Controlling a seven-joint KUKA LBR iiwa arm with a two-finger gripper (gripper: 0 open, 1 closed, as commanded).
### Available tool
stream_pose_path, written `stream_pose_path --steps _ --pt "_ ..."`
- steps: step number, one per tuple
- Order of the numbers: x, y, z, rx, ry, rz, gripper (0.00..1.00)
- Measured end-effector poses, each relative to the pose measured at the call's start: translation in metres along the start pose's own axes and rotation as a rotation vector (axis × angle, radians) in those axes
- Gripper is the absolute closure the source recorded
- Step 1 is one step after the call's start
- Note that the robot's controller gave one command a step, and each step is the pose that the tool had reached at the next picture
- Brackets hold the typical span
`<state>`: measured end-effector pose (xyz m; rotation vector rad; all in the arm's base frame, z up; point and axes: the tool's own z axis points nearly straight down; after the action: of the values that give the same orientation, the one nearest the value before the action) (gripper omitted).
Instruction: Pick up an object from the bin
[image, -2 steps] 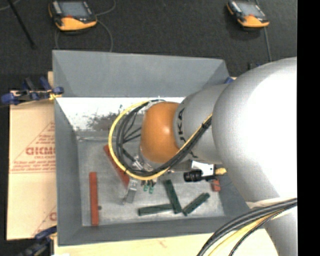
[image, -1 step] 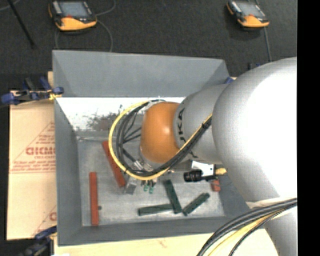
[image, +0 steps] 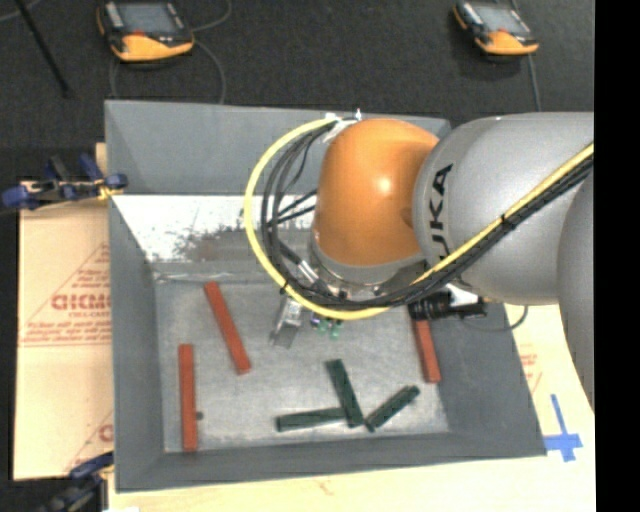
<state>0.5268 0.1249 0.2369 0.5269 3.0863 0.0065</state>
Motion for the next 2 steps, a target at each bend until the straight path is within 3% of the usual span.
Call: stream_pose_path --steps 1,2 --pt "0.001 -0.001 0.005 0.006 0.006 -0.003 0.0" --pt "0.003 -0.081 0.17 0.008 0.014 -0.137 0.0"
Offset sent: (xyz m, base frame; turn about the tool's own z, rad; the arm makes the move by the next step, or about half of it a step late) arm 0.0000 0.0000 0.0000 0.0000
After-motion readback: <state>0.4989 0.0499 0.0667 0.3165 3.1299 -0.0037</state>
